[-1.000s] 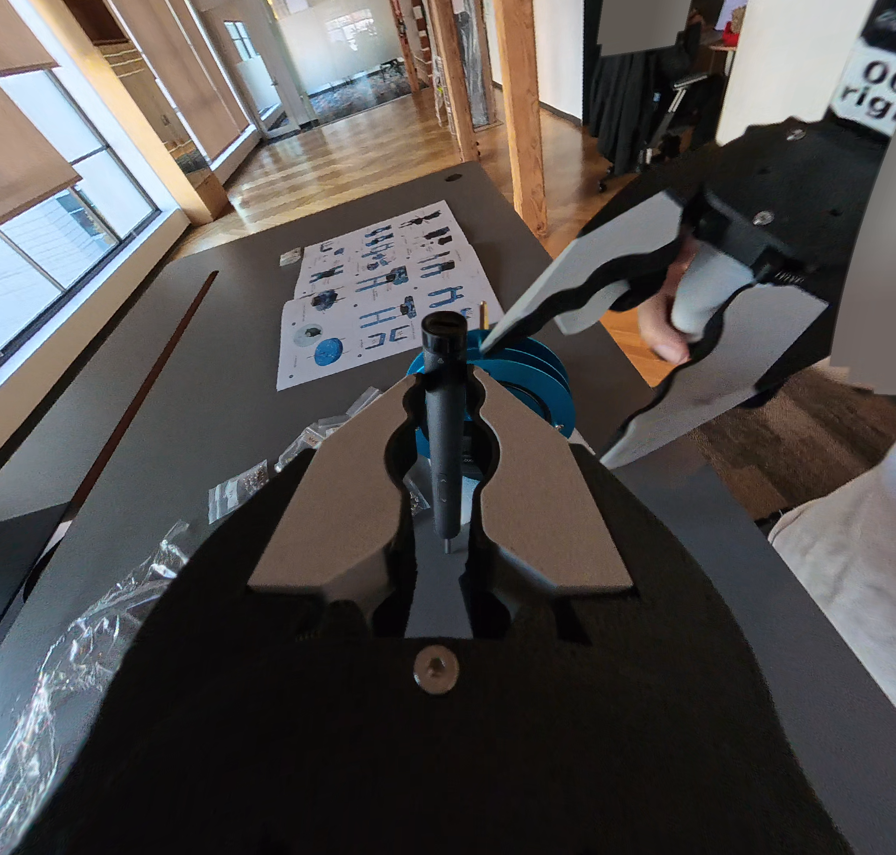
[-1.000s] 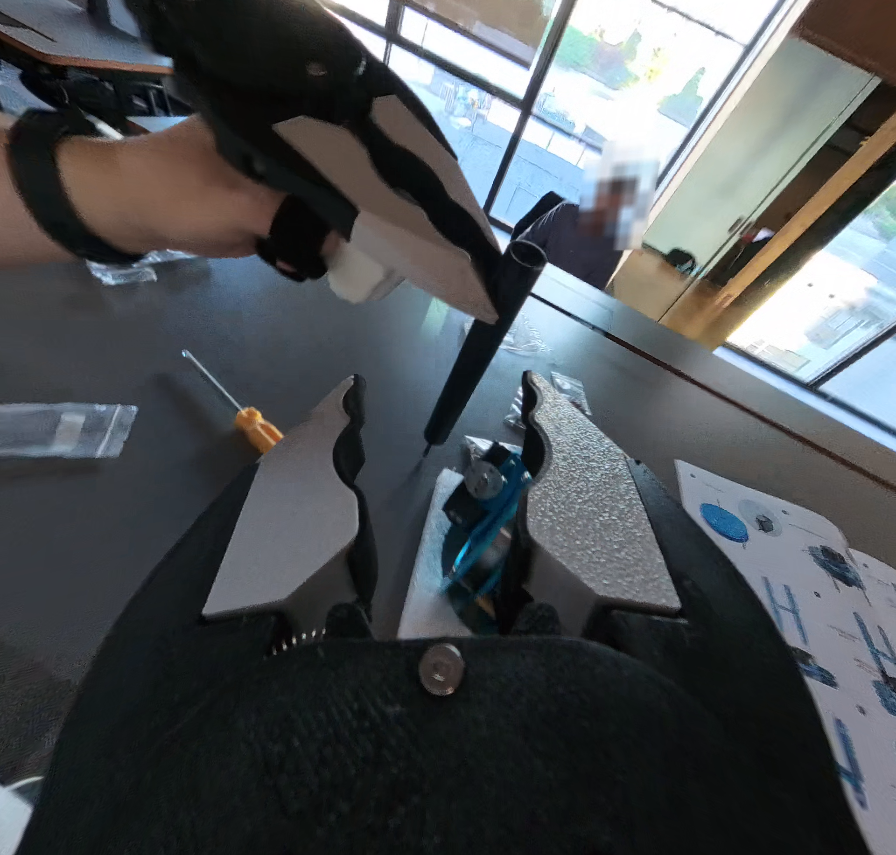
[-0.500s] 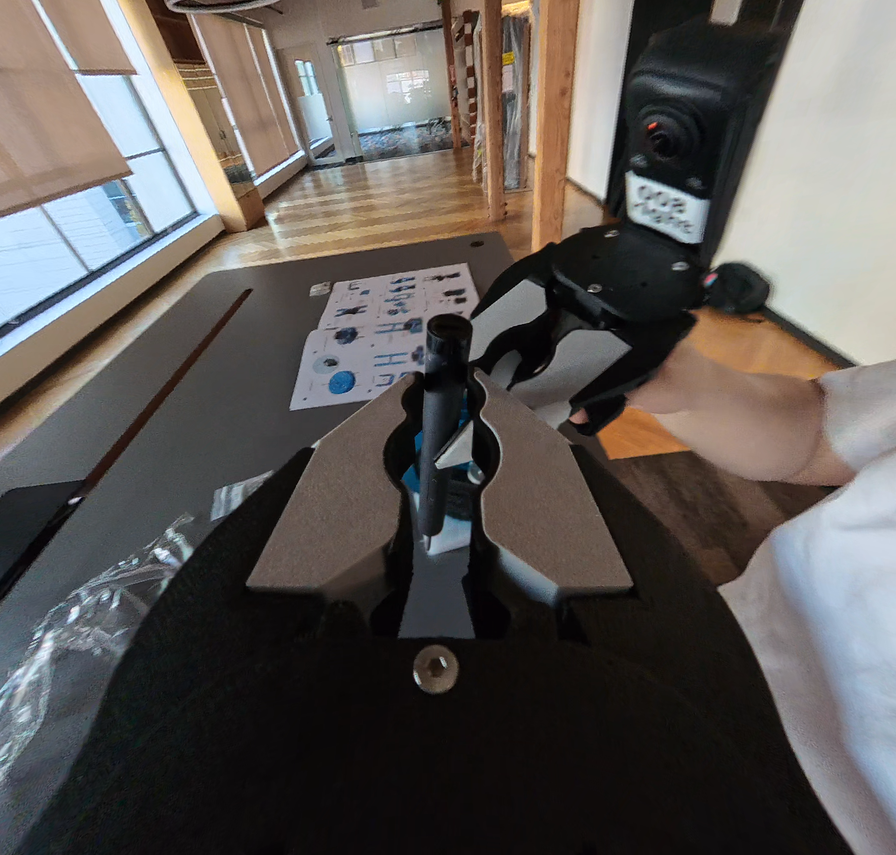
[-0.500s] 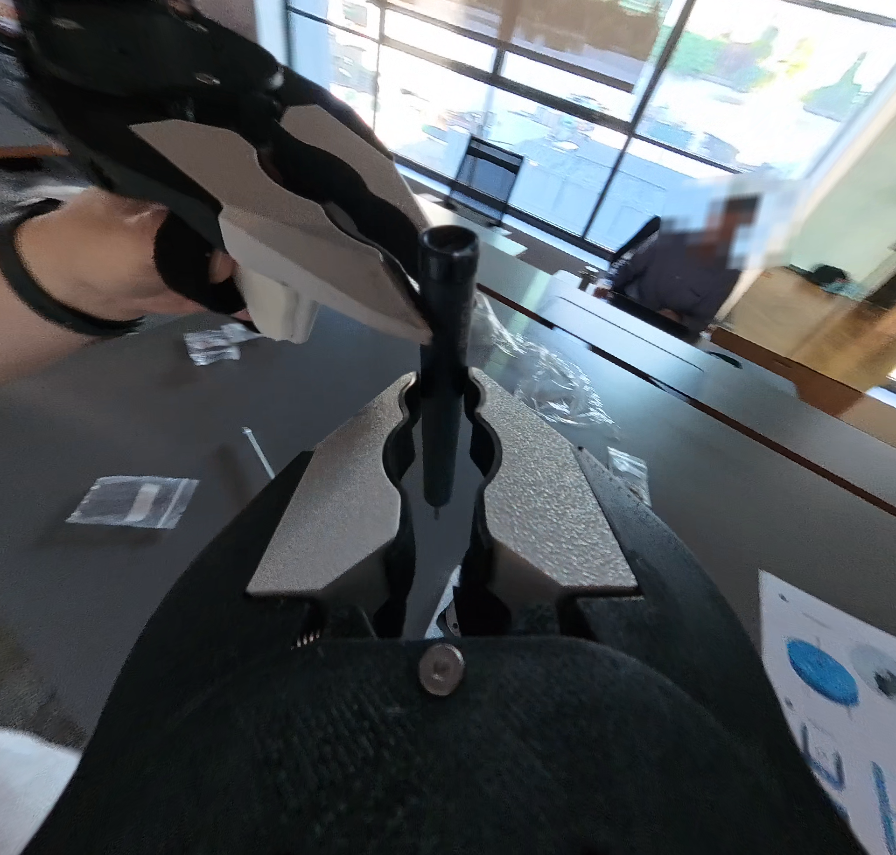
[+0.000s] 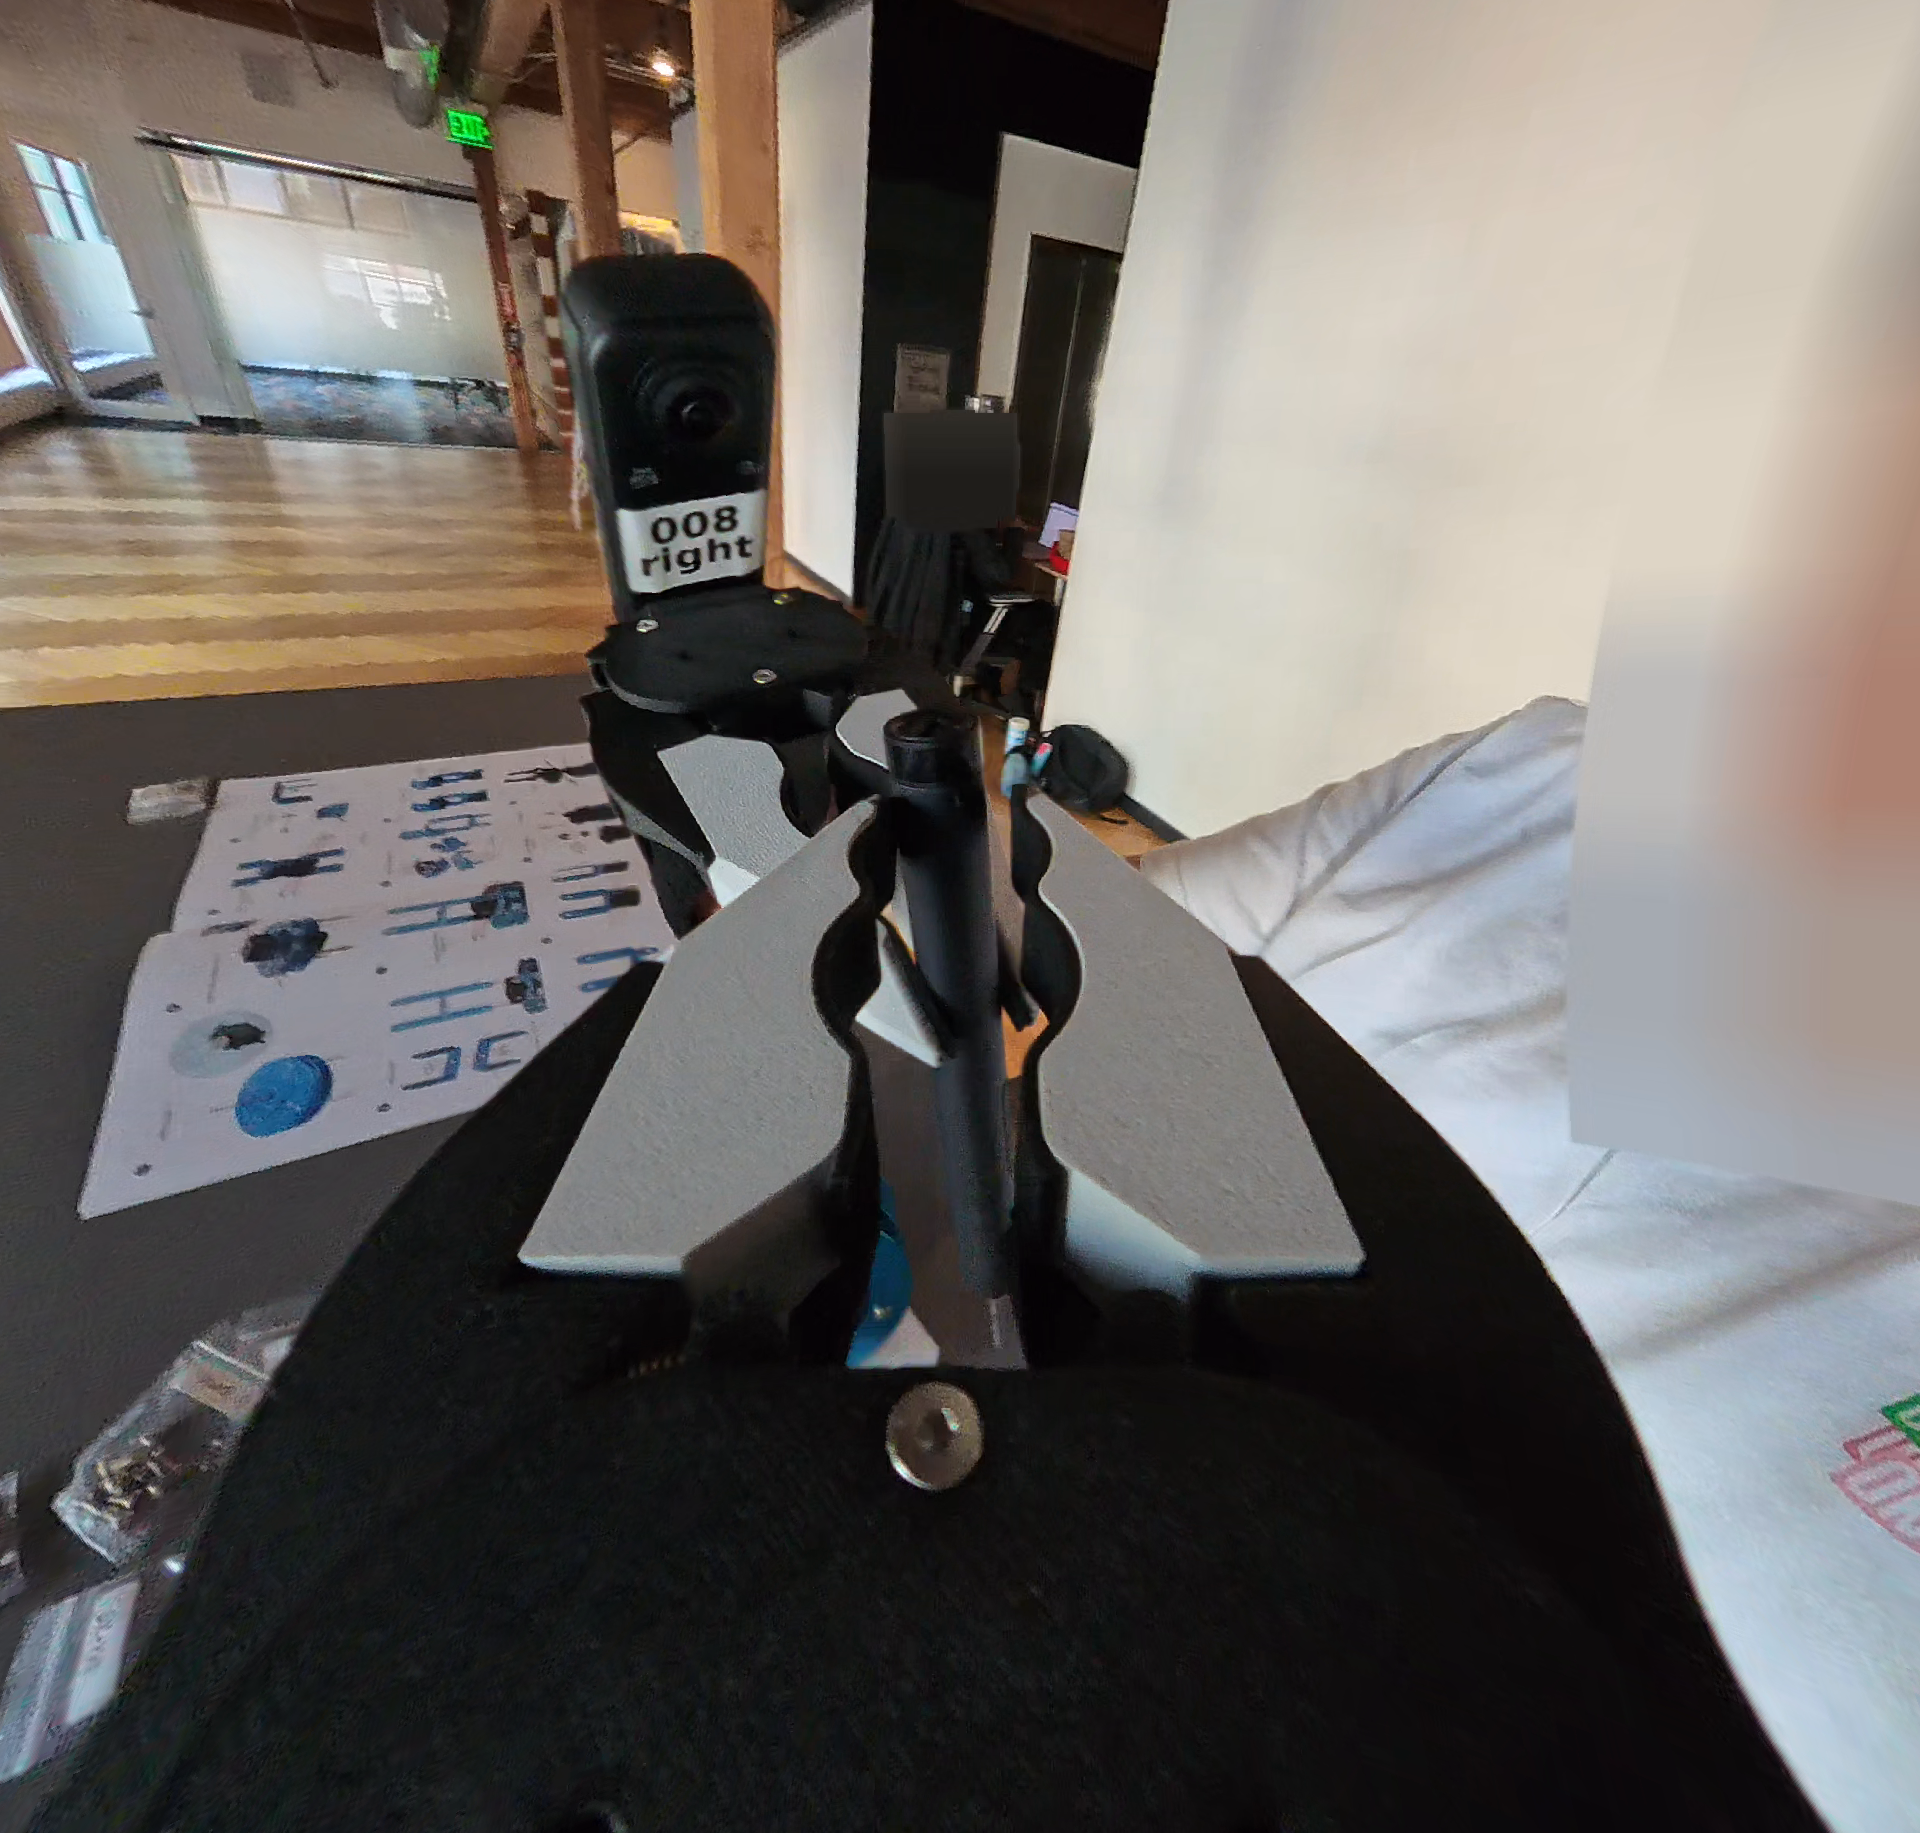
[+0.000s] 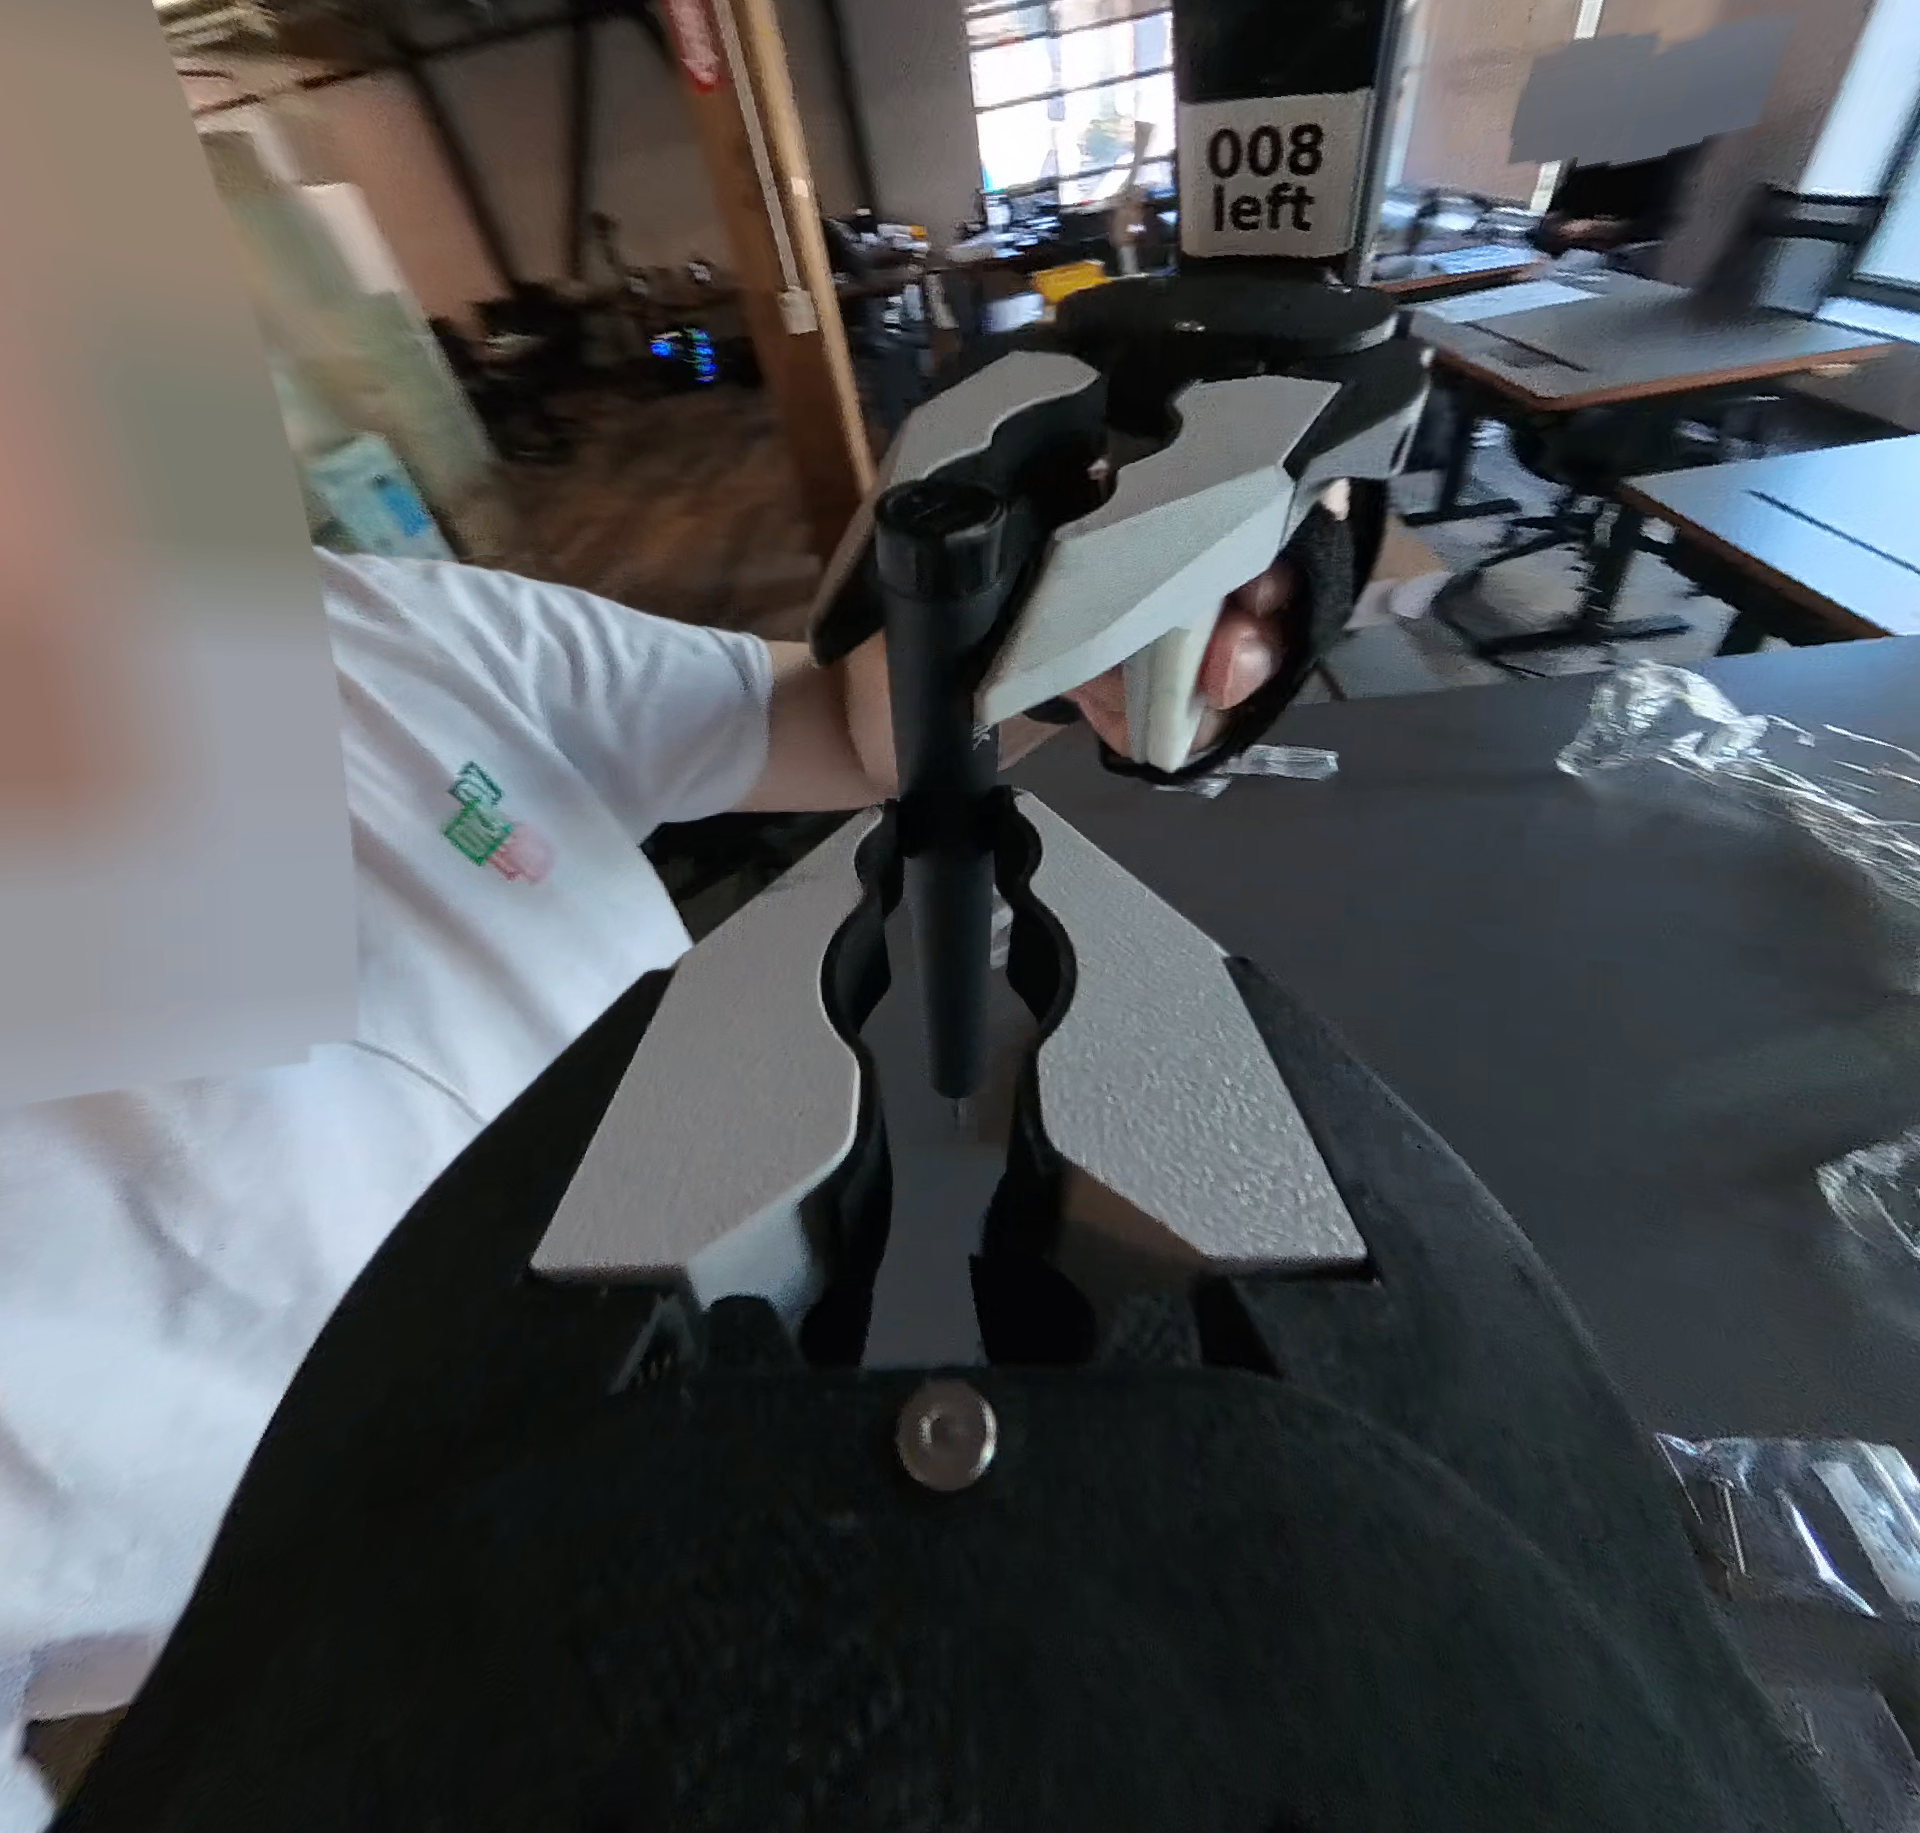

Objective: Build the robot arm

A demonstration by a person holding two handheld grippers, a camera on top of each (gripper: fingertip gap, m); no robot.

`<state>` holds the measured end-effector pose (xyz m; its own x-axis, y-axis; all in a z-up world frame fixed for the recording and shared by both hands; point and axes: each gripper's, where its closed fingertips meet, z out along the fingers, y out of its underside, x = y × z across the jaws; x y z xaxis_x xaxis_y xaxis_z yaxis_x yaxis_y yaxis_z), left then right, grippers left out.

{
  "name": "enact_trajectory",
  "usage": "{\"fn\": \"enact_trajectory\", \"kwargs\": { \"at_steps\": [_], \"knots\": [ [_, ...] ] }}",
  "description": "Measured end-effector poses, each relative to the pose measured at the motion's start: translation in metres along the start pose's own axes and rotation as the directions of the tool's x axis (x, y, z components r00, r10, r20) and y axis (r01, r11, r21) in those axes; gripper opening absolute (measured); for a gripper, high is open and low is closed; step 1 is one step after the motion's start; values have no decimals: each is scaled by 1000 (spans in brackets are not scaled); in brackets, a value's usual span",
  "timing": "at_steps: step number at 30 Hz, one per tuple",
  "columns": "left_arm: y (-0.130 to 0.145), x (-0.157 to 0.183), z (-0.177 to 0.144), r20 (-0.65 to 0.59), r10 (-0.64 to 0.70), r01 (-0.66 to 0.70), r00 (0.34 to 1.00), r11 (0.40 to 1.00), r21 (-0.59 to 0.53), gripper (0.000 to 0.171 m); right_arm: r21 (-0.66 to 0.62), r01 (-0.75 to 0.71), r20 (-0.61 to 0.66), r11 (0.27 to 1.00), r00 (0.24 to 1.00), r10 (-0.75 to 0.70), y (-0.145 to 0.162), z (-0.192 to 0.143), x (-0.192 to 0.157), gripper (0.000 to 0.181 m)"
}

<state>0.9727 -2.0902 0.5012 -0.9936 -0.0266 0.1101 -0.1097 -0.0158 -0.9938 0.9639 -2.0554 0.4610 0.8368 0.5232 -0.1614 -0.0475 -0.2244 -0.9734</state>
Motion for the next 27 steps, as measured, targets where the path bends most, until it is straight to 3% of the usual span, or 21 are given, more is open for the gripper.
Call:
{"fn": "enact_trajectory", "kwargs": {
  "at_steps": [3,7,10,12,14,16,18,23,27],
  "knots": [
    [-5,-11,19,40,-7,7,999,1000,2,27,-24,-7,129,1000,992,10,0,-22,-7,15],
    [-10,-24,48,74,-12,11,997,1000,18,15,-52,-6,264,999,964,19,0,-51,-14,15],
    [-21,-43,59,177,-27,15,984,997,70,15,-19,-18,295,1000,955,23,-7,-71,-5,15],
    [-32,-57,57,281,-22,-11,959,993,116,14,41,-18,274,999,962,6,-16,-81,6,16],
    [-38,-66,51,376,5,-56,927,991,125,14,70,-16,268,997,963,-4,-21,-87,11,28],
    [-42,-69,47,429,36,-89,903,991,105,14,37,7,257,999,966,-16,-15,-88,16,43],
    [-46,-71,43,473,52,-102,880,991,82,14,-8,46,214,999,976,-44,-7,-85,26,46],
    [-50,-76,28,581,89,-120,809,993,15,14,-116,156,97,981,985,-145,8,-71,48,35],
    [-41,-73,22,578,100,-113,810,993,-13,14,-147,193,101,970,979,-179,16,-57,47,16]
  ]
}}
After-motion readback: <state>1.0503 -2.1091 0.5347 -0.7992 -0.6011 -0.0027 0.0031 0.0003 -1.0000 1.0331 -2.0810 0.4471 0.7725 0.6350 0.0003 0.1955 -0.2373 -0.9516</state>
